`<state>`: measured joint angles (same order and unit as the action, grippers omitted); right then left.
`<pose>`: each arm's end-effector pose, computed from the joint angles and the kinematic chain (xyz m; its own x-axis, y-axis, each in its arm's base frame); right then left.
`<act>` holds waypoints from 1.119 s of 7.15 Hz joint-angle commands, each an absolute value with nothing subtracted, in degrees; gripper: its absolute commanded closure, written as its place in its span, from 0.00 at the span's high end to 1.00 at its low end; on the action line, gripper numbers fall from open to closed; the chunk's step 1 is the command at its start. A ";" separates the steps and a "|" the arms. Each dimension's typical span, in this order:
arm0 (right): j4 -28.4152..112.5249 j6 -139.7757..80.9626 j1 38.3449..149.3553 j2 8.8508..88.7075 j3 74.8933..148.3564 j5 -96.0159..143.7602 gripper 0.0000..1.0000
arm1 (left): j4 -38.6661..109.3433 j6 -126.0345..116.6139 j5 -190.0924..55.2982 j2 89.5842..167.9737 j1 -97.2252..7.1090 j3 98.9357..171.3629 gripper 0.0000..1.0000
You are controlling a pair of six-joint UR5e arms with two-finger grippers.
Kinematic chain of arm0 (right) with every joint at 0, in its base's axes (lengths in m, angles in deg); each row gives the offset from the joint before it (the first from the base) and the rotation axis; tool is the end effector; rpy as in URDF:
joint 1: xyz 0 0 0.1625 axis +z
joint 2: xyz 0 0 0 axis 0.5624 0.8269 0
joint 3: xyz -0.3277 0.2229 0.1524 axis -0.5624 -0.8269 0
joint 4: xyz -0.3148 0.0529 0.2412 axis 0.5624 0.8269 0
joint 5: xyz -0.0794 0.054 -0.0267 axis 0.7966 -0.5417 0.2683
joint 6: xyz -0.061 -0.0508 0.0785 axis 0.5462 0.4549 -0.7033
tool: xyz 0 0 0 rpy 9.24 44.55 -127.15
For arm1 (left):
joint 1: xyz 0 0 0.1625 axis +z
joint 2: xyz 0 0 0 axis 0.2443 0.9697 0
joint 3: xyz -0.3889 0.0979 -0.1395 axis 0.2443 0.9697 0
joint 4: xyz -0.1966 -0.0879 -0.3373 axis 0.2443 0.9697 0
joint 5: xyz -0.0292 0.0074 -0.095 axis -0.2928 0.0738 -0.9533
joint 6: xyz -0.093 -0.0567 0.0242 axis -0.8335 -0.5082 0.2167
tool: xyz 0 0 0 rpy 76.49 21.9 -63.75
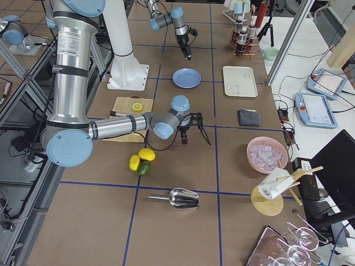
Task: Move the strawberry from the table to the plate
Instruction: 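Slide the plate to center with left gripper while right gripper nears strawberry, then release the plate and withdraw the left gripper while the right grasps the strawberry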
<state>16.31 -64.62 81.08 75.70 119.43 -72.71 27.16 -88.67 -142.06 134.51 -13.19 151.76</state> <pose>-0.2614 -0.3932 0.5611 0.6430 -0.1016 0.7591 -0.0073 0.9903 0.1387 0.4803 -0.3847 0.2560 0.3695 -0.3600 -0.8567 0.4332 0.8823 -0.1839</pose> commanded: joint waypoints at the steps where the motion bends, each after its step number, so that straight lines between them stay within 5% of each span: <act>1: 16.46 -64.67 78.79 76.17 118.48 -70.19 1.00 | 25.14 -86.66 -143.16 134.23 -16.09 153.69 1.00; 8: 19.18 -63.53 81.50 75.48 117.42 -70.35 0.74 | 25.14 -86.66 -143.07 133.44 -17.68 153.78 1.00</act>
